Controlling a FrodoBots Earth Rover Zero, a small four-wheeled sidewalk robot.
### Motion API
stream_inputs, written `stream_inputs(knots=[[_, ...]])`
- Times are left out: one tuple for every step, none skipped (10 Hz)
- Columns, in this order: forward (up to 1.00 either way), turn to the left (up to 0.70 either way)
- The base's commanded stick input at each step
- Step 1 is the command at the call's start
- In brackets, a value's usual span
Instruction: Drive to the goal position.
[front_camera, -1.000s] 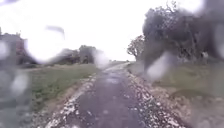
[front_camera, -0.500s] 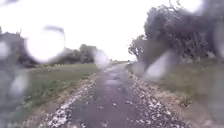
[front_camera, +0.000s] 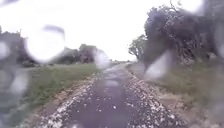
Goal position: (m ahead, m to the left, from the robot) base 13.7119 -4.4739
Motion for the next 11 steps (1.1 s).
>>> stream_inputs(knots=[[0.04, 0.0], [0.04, 0.0], [0.04, 0.0], [0.04, 0.0], [0.04, 0.0], [0.04, 0.0], [0.04, 0.0], [0.04, 0.0], [0.04, 0.0], [0.04, 0.0], [0.04, 0.0]])
